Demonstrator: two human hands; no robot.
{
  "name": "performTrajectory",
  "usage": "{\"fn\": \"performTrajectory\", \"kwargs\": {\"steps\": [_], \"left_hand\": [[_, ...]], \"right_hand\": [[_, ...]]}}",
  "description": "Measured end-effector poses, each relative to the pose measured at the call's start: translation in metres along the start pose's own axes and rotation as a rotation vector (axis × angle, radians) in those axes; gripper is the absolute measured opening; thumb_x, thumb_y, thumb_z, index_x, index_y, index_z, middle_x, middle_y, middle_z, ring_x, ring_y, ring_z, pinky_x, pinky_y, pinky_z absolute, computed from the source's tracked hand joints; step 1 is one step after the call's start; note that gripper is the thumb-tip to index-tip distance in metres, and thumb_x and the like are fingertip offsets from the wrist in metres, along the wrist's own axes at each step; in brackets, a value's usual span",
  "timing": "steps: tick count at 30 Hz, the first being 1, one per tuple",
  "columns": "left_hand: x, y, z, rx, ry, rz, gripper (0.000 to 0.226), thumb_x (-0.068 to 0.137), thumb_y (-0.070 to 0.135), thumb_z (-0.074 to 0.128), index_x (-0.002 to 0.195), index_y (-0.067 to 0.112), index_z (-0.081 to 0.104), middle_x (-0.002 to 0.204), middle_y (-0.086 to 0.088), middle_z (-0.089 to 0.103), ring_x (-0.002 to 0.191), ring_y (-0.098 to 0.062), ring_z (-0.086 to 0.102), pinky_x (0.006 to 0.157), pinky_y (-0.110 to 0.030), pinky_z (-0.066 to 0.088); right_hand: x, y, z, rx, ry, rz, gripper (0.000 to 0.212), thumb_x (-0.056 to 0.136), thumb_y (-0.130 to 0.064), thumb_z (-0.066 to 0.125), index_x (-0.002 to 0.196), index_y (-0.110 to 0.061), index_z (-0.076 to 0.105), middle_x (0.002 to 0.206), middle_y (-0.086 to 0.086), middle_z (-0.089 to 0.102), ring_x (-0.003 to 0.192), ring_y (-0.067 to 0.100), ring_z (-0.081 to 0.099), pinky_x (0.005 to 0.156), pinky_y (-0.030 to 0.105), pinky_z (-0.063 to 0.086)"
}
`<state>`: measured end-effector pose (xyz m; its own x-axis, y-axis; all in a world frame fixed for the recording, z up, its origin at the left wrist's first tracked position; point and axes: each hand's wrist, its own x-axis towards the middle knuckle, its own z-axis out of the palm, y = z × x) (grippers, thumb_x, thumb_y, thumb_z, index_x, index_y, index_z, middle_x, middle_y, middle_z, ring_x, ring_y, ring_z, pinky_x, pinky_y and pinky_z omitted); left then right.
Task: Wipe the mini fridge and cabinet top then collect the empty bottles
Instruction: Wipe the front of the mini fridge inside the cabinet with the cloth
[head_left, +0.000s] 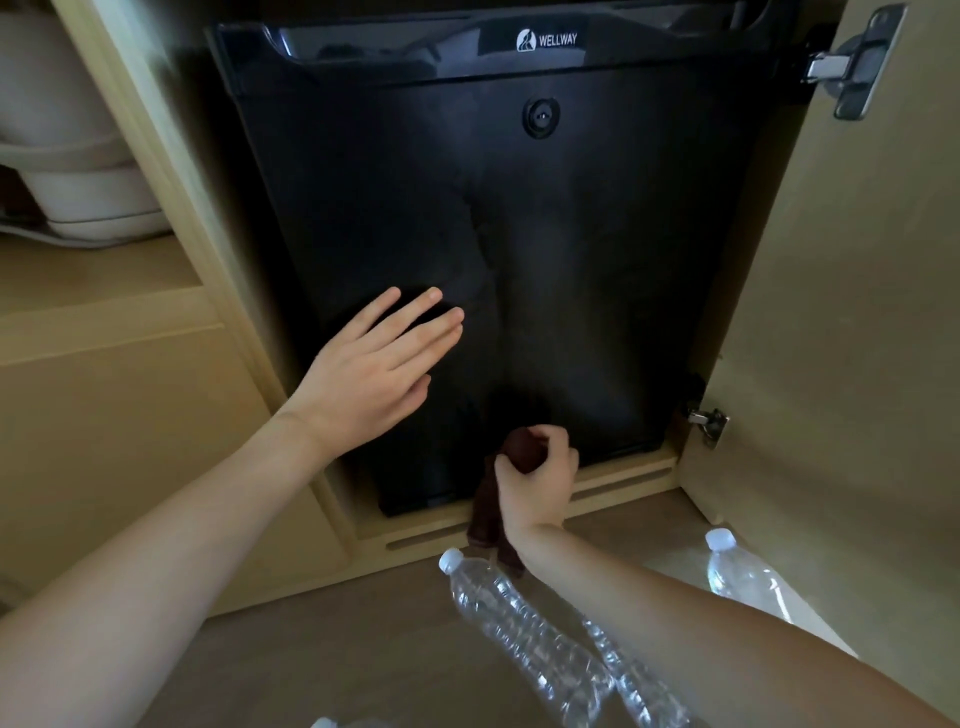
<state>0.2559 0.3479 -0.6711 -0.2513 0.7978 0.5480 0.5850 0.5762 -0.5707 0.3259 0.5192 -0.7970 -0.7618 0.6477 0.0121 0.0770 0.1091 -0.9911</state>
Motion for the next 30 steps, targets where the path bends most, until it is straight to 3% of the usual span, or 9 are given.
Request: {"fn": "performTrajectory", "kwargs": {"steps": [2, 6, 11, 16, 20, 22, 26, 30], "left_hand": [[-0.005, -0.004, -0.001, 0.009, -0.026, 0.028, 0.053, 0.097, 0.021, 0.054, 0.148, 0.009, 0.043, 0.154, -0.007, 0.042, 0.148, -0.027, 0.028, 0.122, -0.047, 0.021], [-0.023, -0.016, -0.011, 0.052, -0.072, 0.04, 0.052, 0.098, 0.023, 0.048, 0.148, 0.007, 0.042, 0.154, -0.009, 0.042, 0.146, -0.028, 0.031, 0.121, -0.049, 0.024], [-0.044, -0.024, -0.02, 0.115, -0.124, 0.026, 0.055, 0.099, 0.024, 0.047, 0.15, 0.006, 0.038, 0.154, -0.01, 0.041, 0.146, -0.03, 0.032, 0.12, -0.049, 0.025], [-0.042, -0.021, -0.017, 0.118, -0.115, -0.009, 0.052, 0.1, 0.025, 0.048, 0.148, 0.007, 0.041, 0.154, -0.009, 0.042, 0.145, -0.028, 0.033, 0.121, -0.049, 0.024], [-0.04, -0.02, -0.02, 0.105, -0.123, -0.012, 0.051, 0.1, 0.027, 0.045, 0.148, 0.007, 0.042, 0.154, -0.009, 0.042, 0.146, -0.027, 0.03, 0.12, -0.048, 0.024], [-0.04, -0.02, -0.019, 0.11, -0.118, -0.009, 0.051, 0.1, 0.025, 0.05, 0.148, 0.007, 0.042, 0.154, -0.009, 0.042, 0.145, -0.027, 0.03, 0.12, -0.048, 0.024], [-0.041, -0.022, -0.016, 0.139, -0.106, 0.013, 0.051, 0.1, 0.026, 0.049, 0.148, 0.007, 0.042, 0.155, -0.009, 0.041, 0.146, -0.028, 0.03, 0.12, -0.048, 0.023], [-0.04, -0.021, -0.016, 0.141, -0.108, 0.006, 0.051, 0.1, 0.028, 0.042, 0.147, 0.007, 0.044, 0.154, -0.009, 0.042, 0.145, -0.029, 0.033, 0.12, -0.049, 0.023]], "right_hand": [[-0.005, -0.002, 0.006, 0.015, -0.04, 0.01, 0.035, 0.081, -0.004, 0.071, 0.107, -0.024, 0.056, 0.11, -0.001, 0.048, 0.081, 0.0, 0.051, 0.062, 0.004, 0.034], [0.006, -0.001, -0.005, 0.015, -0.01, 0.033, 0.034, 0.081, -0.005, 0.073, 0.106, -0.022, 0.058, 0.112, 0.001, 0.051, 0.089, 0.013, 0.054, 0.06, 0.005, 0.035], [0.005, -0.011, -0.002, 0.074, 0.026, 0.084, 0.036, 0.081, -0.004, 0.073, 0.108, -0.019, 0.055, 0.115, 0.007, 0.051, 0.094, 0.021, 0.058, 0.072, 0.023, 0.043], [-0.002, -0.028, 0.006, 0.163, -0.076, -0.091, 0.036, 0.078, -0.009, 0.079, 0.099, -0.028, 0.056, 0.108, 0.002, 0.06, 0.094, 0.005, 0.06, 0.072, 0.008, 0.042], [-0.001, -0.018, 0.005, 0.118, -0.047, 0.001, 0.037, 0.078, -0.01, 0.078, 0.098, -0.027, 0.052, 0.109, 0.006, 0.06, 0.096, 0.017, 0.062, 0.071, 0.017, 0.043], [-0.002, -0.021, 0.004, 0.132, -0.039, 0.038, 0.035, 0.079, -0.007, 0.076, 0.099, -0.024, 0.053, 0.111, 0.009, 0.06, 0.09, 0.014, 0.061, 0.065, 0.013, 0.041], [-0.004, -0.062, 0.007, 0.221, -0.096, -0.194, 0.034, 0.079, -0.011, 0.079, 0.1, -0.024, 0.057, 0.107, 0.003, 0.062, 0.093, 0.008, 0.063, 0.077, 0.015, 0.05], [-0.005, -0.075, 0.011, 0.279, -0.086, -0.159, 0.034, 0.08, -0.015, 0.08, 0.1, -0.027, 0.054, 0.11, 0.004, 0.061, 0.096, 0.012, 0.064, 0.08, 0.022, 0.053]]}}
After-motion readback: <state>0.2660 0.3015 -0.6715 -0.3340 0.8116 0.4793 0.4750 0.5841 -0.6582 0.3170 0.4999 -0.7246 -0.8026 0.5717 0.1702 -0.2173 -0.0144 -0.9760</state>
